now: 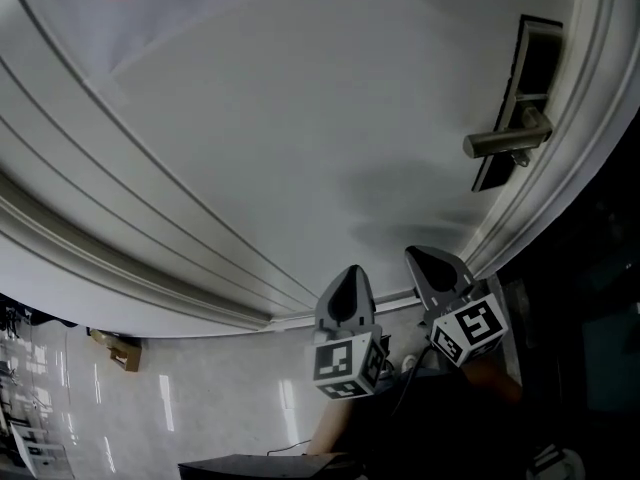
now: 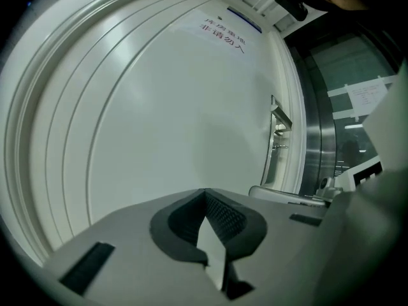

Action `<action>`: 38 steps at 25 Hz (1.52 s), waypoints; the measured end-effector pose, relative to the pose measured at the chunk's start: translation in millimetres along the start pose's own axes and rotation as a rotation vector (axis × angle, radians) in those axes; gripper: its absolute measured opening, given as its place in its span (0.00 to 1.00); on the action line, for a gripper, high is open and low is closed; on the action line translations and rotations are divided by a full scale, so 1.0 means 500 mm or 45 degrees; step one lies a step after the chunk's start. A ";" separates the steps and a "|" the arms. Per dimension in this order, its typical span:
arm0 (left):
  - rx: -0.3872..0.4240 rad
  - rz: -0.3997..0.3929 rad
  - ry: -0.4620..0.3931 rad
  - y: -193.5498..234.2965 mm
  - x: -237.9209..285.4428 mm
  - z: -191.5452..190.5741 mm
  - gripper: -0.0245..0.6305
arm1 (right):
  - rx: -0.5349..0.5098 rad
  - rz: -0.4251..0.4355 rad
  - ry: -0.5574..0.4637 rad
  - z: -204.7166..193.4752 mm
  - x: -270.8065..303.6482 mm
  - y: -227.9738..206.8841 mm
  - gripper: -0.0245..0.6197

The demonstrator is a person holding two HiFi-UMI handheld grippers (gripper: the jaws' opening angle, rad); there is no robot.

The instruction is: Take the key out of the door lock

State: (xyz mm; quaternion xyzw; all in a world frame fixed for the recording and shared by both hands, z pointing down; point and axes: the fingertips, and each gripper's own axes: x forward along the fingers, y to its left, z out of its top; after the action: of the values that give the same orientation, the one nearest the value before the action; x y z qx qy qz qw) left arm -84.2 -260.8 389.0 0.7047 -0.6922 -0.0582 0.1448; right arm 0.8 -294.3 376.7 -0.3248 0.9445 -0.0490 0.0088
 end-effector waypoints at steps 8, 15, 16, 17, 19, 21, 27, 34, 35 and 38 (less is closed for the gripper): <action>0.026 -0.115 -0.034 -0.055 0.046 0.011 0.04 | -0.036 -0.126 -0.048 0.027 -0.032 -0.073 0.04; 0.023 -0.168 -0.020 -0.084 0.071 0.016 0.04 | -0.306 -0.280 -0.084 0.079 -0.078 -0.137 0.04; 0.021 -0.169 -0.021 -0.084 0.073 0.014 0.04 | -0.362 -0.322 -0.096 0.094 -0.089 -0.145 0.04; 0.018 -0.171 -0.019 -0.083 0.075 0.013 0.04 | -0.402 -0.367 -0.108 0.109 -0.100 -0.155 0.04; 0.017 -0.179 -0.007 -0.085 0.074 0.009 0.04 | -0.480 -0.452 -0.130 0.138 -0.122 -0.176 0.04; 0.020 -0.188 0.004 -0.086 0.072 0.005 0.04 | -0.569 -0.518 -0.141 0.163 -0.142 -0.196 0.05; 0.021 -0.194 0.023 -0.083 0.065 0.006 0.04 | -0.864 -0.600 -0.065 0.203 -0.168 -0.242 0.09; 0.028 -0.211 0.028 -0.088 0.057 0.003 0.04 | -1.213 -0.601 0.026 0.245 -0.144 -0.274 0.20; 0.031 -0.213 0.027 -0.088 0.057 0.004 0.04 | -1.250 -0.599 0.042 0.249 -0.138 -0.280 0.20; 0.036 -0.215 0.023 -0.087 0.056 0.005 0.04 | -1.331 -0.603 0.087 0.260 -0.128 -0.297 0.20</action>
State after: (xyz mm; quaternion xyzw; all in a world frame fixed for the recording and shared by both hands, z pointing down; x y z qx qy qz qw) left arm -42.3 -289.1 377.4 0.7630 -0.6297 -0.0542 0.1358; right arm 148.5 -383.0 261.2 -0.4870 0.7445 0.4132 -0.1946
